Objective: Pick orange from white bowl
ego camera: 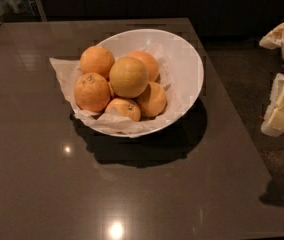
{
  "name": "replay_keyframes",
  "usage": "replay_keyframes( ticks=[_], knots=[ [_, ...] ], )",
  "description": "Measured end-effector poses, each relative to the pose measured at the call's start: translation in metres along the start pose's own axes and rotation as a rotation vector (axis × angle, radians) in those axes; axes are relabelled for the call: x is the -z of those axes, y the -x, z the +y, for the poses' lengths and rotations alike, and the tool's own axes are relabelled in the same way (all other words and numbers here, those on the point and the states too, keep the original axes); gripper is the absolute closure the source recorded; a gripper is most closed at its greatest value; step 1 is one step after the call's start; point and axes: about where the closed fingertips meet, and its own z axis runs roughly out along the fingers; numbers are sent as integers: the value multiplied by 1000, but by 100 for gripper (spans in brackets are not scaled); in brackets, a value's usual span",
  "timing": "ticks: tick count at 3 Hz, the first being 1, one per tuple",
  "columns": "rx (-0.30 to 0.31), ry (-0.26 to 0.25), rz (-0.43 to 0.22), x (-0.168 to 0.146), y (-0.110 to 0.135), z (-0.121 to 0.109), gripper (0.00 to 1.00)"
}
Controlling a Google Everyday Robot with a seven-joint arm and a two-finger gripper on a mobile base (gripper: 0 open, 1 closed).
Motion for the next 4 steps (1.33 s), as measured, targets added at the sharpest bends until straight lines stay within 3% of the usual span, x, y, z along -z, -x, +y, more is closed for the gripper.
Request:
replay_keyframes(
  ticks=[1,2,3,4],
  knots=[
    [0,0,0,0,0,0,0],
    [-18,-27,51,2,16,-6,0],
    [-42,-50,147,-1,45,-18,0],
    [-37,-86,178,-7,72,-29,0]
  ],
)
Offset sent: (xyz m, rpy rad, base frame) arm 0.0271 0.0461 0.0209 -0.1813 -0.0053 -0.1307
